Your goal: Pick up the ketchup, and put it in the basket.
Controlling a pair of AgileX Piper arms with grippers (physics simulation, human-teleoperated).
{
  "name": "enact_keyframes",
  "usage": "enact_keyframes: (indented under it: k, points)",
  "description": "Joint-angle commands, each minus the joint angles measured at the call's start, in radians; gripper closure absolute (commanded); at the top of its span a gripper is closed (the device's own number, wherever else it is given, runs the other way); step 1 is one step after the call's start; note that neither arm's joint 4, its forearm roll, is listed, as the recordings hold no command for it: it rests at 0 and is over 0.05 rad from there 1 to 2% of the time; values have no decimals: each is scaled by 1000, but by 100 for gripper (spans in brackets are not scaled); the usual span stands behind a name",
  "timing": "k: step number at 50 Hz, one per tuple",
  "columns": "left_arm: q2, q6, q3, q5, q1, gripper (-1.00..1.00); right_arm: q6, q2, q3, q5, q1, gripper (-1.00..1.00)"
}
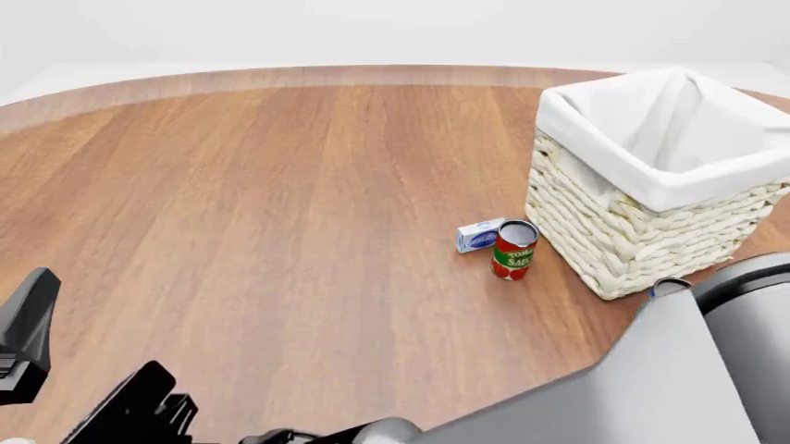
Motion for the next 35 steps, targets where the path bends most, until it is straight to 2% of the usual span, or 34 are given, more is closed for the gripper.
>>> enact_keyframes:
  k: [1, 8, 9, 35]
  points:
    - [0, 0, 0, 0, 0, -100, 3, 28, -21, 8, -1, -100]
    - [0, 0, 0, 0, 0, -100, 2, 27, -20, 8, -1, -100]
    - [0, 0, 0, 0, 0, -100, 2, 27, -19, 6, -1, 100]
    - [0, 0, 0, 0, 0, -100, 2, -39, 28, -25, -23, 100]
